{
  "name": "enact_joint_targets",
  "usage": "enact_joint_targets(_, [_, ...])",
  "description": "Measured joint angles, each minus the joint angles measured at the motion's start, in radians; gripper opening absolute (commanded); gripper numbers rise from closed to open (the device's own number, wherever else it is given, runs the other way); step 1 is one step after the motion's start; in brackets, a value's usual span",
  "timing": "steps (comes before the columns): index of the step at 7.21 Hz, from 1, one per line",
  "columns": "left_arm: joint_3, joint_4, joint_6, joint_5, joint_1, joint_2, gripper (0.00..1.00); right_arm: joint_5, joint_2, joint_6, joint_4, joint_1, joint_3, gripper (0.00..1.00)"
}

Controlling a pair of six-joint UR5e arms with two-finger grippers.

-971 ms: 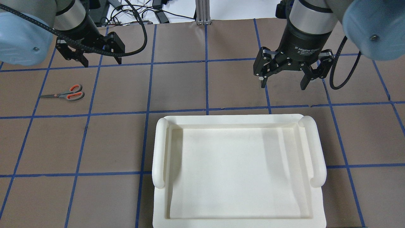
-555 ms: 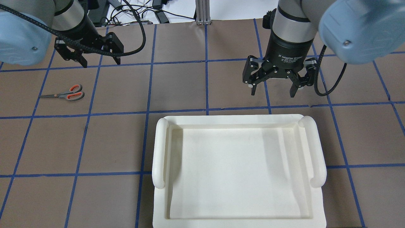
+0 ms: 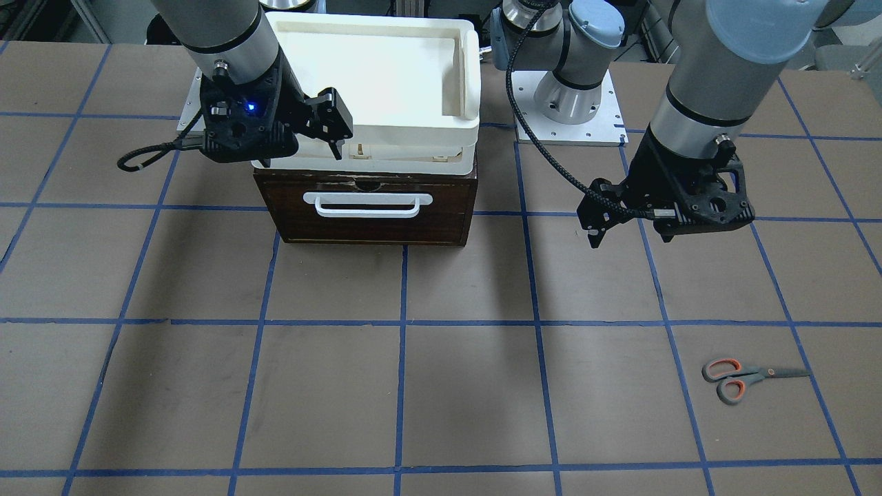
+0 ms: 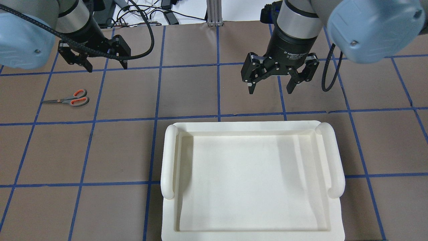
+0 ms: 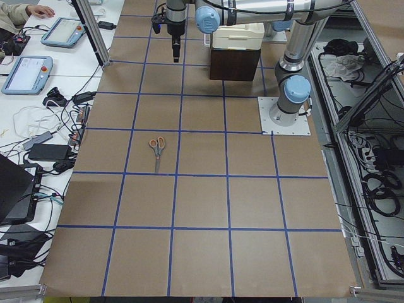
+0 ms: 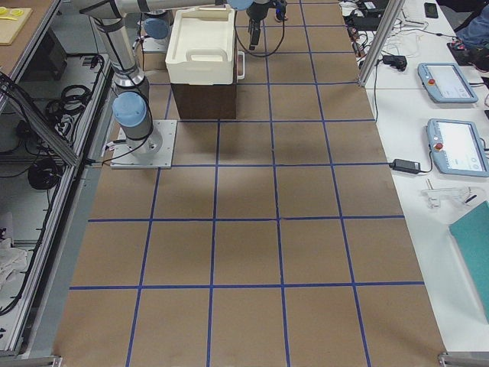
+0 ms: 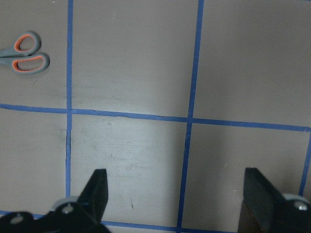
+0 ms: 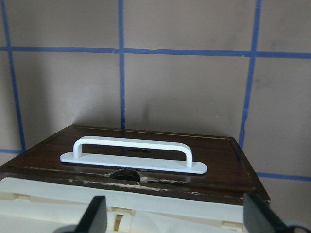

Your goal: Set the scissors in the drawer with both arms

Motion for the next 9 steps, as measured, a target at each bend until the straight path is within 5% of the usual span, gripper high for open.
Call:
enact_joint_targets(6, [0.000, 0.001, 0.000, 0.001, 0.000, 0.002, 1.00, 0.041, 0.140, -0.884, -0.020, 0.000, -0.031, 1.00])
enact_joint_targets(9, [0.001, 0.002, 0.000, 0.001, 0.000, 0.002, 1.00, 0.077, 0.210, -1.147, -0.003, 0.033, -0.039, 1.00])
